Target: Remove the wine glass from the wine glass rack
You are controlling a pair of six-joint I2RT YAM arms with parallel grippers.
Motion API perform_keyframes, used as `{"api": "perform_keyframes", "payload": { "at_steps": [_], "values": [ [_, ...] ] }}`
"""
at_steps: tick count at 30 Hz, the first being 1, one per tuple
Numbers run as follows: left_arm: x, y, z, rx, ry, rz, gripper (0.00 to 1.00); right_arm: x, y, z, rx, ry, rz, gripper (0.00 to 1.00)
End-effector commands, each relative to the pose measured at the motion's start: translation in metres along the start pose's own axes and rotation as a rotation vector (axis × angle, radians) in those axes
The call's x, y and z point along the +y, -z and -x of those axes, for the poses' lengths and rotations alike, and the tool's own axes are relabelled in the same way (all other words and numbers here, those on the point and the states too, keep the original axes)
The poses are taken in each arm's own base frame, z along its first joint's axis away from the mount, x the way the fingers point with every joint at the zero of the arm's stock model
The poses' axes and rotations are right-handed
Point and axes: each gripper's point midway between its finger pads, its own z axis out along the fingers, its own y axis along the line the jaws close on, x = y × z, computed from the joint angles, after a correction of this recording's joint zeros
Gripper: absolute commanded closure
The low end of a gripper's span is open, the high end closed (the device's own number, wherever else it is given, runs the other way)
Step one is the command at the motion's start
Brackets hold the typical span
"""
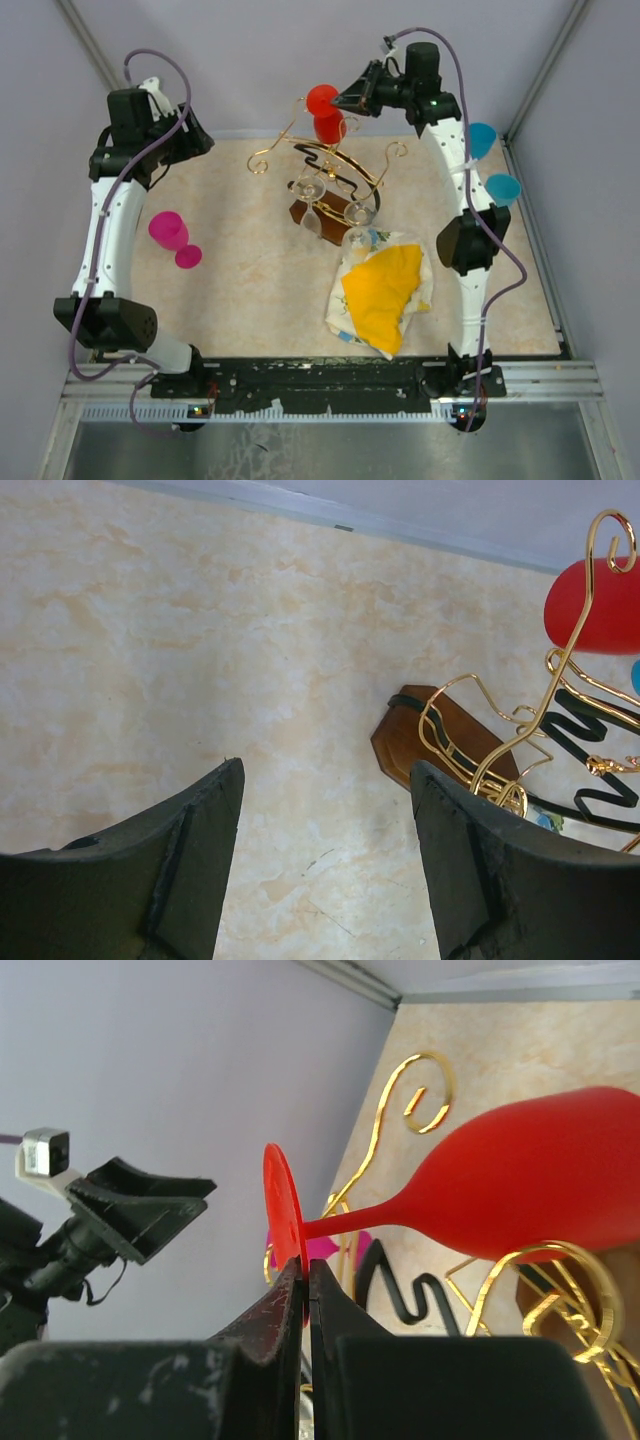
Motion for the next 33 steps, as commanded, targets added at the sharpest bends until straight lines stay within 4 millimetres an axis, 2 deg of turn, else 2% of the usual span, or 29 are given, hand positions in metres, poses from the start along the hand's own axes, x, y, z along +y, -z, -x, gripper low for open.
{"api": "perform_keyframes", "payload": {
  "at_steps": [1,17,22,27,33],
  "values": [
    [-0.004,0.012,0.004,-0.02,0.008,-0.014,0.27,0.025,0.034,0.027,-0.094,0.122,-0.009,1.0],
    [-0.003,0.018,0.007,-0.033,-0.003,-0.002,0.26,0.007,0.08,0.078,-0.288,0.341,-0.211,1.0],
    [-0.003,0.02,0.009,-0.039,-0.006,0.001,0.26,0.005,0.104,0.087,-0.343,0.454,-0.346,1.0],
    [-0.007,0.018,0.007,-0.031,0.008,-0.024,0.26,-0.017,0.128,0.095,-0.366,0.545,-0.54,1.0],
    [-0.007,0.015,0.0,-0.023,0.019,-0.033,0.26,-0.05,0.137,0.093,-0.321,0.739,-0.797,1.0]
  ]
}}
